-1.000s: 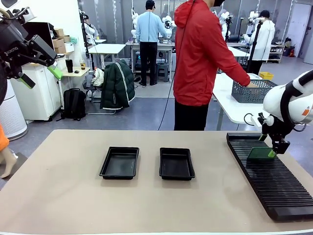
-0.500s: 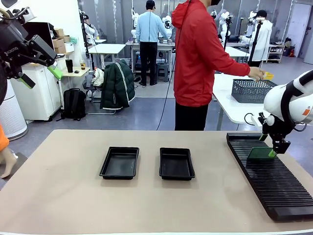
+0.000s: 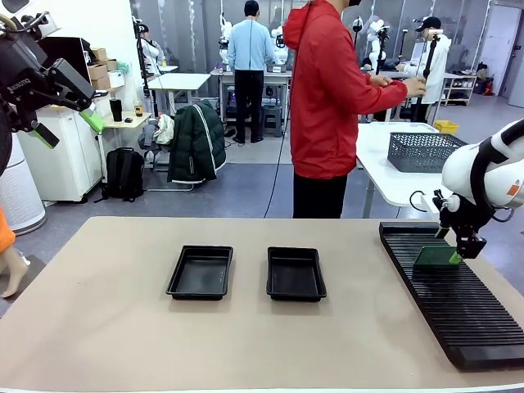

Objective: Inspect and transfer BCBs to ESD trays.
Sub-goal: Pick up the Blank PCB from the PCB Rack and place it in the left ESD tray.

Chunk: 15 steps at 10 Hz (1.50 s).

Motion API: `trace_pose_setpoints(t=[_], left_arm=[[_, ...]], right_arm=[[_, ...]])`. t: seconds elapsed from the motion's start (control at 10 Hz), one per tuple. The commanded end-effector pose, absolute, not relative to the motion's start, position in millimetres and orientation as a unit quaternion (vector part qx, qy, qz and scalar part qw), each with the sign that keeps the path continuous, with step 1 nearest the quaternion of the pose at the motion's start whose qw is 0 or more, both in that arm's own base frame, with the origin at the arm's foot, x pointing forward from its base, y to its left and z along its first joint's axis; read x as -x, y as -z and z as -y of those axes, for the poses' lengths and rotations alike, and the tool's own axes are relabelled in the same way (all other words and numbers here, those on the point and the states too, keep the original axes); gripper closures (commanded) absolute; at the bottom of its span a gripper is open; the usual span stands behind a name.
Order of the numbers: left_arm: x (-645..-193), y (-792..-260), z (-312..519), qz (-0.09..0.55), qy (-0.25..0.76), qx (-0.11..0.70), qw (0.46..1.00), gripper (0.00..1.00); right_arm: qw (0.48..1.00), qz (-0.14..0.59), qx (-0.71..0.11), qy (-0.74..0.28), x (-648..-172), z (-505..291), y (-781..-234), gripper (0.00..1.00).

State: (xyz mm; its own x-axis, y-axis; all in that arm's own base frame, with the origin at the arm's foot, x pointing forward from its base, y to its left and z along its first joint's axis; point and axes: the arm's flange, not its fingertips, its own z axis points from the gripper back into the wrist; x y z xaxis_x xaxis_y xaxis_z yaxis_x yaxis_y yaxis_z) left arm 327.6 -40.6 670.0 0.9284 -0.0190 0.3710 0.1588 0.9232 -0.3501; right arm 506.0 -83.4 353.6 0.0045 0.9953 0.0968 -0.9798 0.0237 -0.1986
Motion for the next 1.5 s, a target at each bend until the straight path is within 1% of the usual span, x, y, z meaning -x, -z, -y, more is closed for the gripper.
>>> trace_pose_setpoints(t=[0.0, 0.1, 0.2, 0.3, 0.4, 0.5, 0.6, 0.7, 0.8, 0.9, 1.0, 1.1, 1.2, 1.3, 1.4], left_arm=[[-328, -669, 40, 0.184, 0.046, 0.190, 0.963, 0.00], [-328, -669, 40, 0.184, 0.046, 0.190, 0.963, 0.00], [-328, -669, 40, 0.184, 0.046, 0.190, 0.963, 0.00], [-328, -669, 40, 0.184, 0.046, 0.190, 0.963, 0.00], [-328, -669, 40, 0.184, 0.046, 0.190, 0.963, 0.00], [-328, -669, 40, 0.184, 0.046, 0.190, 0.963, 0.00], [-328, -669, 40, 0.184, 0.046, 0.190, 0.963, 0.00], [-328, -669, 40, 0.184, 0.046, 0.190, 0.963, 0.00], [-328, -669, 40, 0.184, 0.046, 0.190, 0.963, 0.00], [-328, -669, 40, 0.184, 0.046, 0.190, 0.963, 0.00], [-328, -669, 40, 0.184, 0.046, 0.190, 0.963, 0.00], [-328, -669, 40, 0.184, 0.046, 0.190, 0.963, 0.00], [-328, -669, 40, 0.184, 0.046, 0.190, 0.963, 0.00], [-328, -669, 40, 0.184, 0.046, 0.190, 0.963, 0.00], [-328, -669, 40, 0.184, 0.046, 0.190, 0.963, 0.00]], right_arm=[[0.699, 0.104, 0.048, -0.706, -501, 77, -354, 0.17], [0.694, 0.101, 0.051, -0.711, -502, 75, -356, 0.24], [0.693, 0.098, 0.050, -0.713, -504, 73, -358, 0.26], [0.696, 0.090, 0.052, -0.710, -505, 72, -359, 0.33], [0.701, 0.078, 0.052, -0.707, -505, 73, -360, 0.35], [0.700, 0.066, 0.044, -0.709, -504, 72, -360, 0.41], [0.697, 0.069, 0.042, -0.712, -502, 72, -360, 0.43], [0.694, 0.076, 0.038, -0.715, -501, 73, -360, 0.50], [0.697, 0.076, 0.041, -0.712, -500, 75, -359, 0.52], [0.697, 0.076, 0.038, -0.712, -499, 77, -357, 0.58], [0.699, 0.078, 0.038, -0.710, -498, 78, -355, 0.60], [0.698, 0.078, 0.037, -0.711, -497, 78, -355, 0.67], [0.697, 0.079, 0.036, -0.712, -496, 77, -355, 0.69], [0.696, 0.078, 0.039, -0.713, -495, 76, -356, 0.76], [0.697, 0.076, 0.038, -0.712, -495, 75, -356, 0.78]])
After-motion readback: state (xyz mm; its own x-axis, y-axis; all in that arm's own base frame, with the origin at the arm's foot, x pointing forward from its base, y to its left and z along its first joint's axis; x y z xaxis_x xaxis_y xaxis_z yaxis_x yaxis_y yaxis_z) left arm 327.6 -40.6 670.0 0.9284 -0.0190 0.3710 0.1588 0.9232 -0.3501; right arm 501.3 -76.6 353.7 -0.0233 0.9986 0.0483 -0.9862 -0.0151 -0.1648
